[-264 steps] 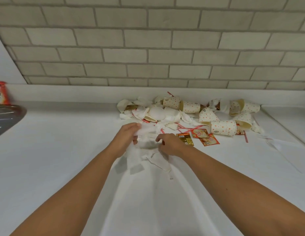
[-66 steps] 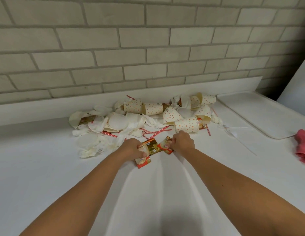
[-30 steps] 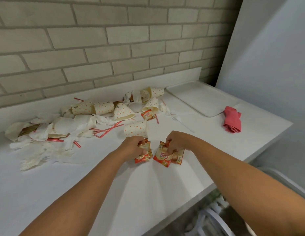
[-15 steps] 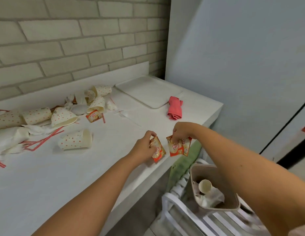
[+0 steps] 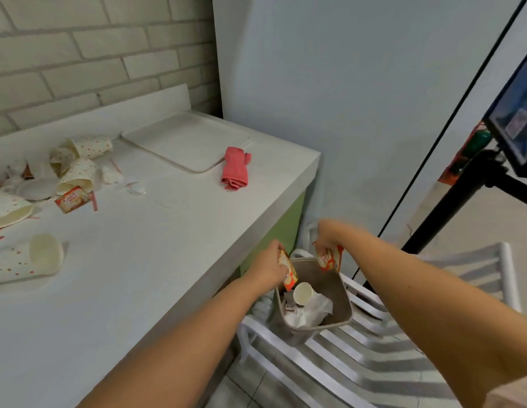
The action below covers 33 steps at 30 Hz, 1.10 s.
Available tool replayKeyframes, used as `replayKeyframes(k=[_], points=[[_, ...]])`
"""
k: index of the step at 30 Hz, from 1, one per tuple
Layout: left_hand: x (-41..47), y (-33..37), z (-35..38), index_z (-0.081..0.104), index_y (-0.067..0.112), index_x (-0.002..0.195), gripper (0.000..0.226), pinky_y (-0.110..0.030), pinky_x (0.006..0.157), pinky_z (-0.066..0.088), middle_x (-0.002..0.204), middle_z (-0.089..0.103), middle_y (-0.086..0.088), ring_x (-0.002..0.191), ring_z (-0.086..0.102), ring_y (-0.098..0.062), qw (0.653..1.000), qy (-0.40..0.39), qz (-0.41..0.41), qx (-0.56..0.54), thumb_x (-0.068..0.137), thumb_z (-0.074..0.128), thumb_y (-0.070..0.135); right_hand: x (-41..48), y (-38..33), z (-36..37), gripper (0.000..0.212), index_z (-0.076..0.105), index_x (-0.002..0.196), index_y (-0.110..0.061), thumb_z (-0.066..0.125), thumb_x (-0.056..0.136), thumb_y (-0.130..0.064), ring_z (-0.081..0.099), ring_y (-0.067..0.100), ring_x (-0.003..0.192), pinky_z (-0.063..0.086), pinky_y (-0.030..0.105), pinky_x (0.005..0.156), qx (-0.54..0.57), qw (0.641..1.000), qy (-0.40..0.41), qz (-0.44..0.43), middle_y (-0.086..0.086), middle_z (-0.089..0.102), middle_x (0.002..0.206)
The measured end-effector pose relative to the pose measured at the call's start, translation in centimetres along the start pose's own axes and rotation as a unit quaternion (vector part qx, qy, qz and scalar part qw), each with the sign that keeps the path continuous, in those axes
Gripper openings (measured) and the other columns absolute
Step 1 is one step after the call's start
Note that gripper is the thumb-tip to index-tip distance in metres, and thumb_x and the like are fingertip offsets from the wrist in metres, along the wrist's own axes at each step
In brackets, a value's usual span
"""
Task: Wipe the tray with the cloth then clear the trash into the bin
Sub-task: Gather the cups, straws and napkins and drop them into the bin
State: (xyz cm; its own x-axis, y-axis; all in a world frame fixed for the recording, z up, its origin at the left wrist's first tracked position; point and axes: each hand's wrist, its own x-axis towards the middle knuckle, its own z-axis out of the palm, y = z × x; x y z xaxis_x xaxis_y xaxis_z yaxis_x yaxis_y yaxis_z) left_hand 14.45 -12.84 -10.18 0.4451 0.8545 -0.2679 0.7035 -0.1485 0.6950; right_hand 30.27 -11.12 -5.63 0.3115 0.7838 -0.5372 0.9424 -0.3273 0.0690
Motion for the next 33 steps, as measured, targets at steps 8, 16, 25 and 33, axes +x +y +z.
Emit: replayKeyframes(k=[8,16,25,33], points=[[2.1,-0.1,3.8,0.021,0.014,0.147,0.067,-0.035,0.096,0.047,0.129,0.053,-0.016,0.115,0.055,-0.029,0.999,-0.019,-0.044,-0.013,0.090,0.056,0.013,1.5,2.9,2.7,0.037,0.061,0.119,0.000,0.059,0.090,-0.023,0.054,0.017,0.084,0.048,0.027,0.076,0.008,1.000,-0.016,0.005,0.009,0.061,0.099],[2.8,-0.4,4.4,0.015,0.015,0.149,0.070,-0.039,0.106,0.041,0.145,0.038,-0.013,0.127,0.045,-0.029,0.999,-0.011,-0.046,-0.002,0.091,0.056,0.012,2.1,4.1,4.5,0.036,0.058,0.116,-0.001,0.063,0.086,-0.019,0.052,0.019,0.084,0.045,0.025,0.067,0.031,1.000,-0.003,0.002,0.008,0.053,0.093],[2.9,-1.1,2.6,0.022,0.017,0.147,0.067,-0.043,0.105,0.042,0.143,0.039,-0.010,0.124,0.049,-0.029,0.999,0.031,-0.037,0.005,0.090,0.057,0.012,2.1,3.0,5.7,0.036,0.055,0.123,-0.002,0.060,0.088,-0.009,0.059,0.020,0.083,0.049,0.024,0.064,0.044,0.994,-0.089,-0.053,0.010,0.060,0.095],[1.8,-1.6,-1.0,0.042,0.013,0.134,0.046,-0.030,0.085,0.046,0.121,0.051,-0.008,0.102,0.056,-0.025,0.992,0.123,0.029,-0.013,0.090,0.054,0.007,1.6,0.5,3.6,0.017,0.058,0.107,-0.009,0.054,0.090,-0.007,0.045,0.010,0.054,0.040,0.020,0.051,0.074,0.992,-0.061,-0.084,-0.001,0.047,0.066]])
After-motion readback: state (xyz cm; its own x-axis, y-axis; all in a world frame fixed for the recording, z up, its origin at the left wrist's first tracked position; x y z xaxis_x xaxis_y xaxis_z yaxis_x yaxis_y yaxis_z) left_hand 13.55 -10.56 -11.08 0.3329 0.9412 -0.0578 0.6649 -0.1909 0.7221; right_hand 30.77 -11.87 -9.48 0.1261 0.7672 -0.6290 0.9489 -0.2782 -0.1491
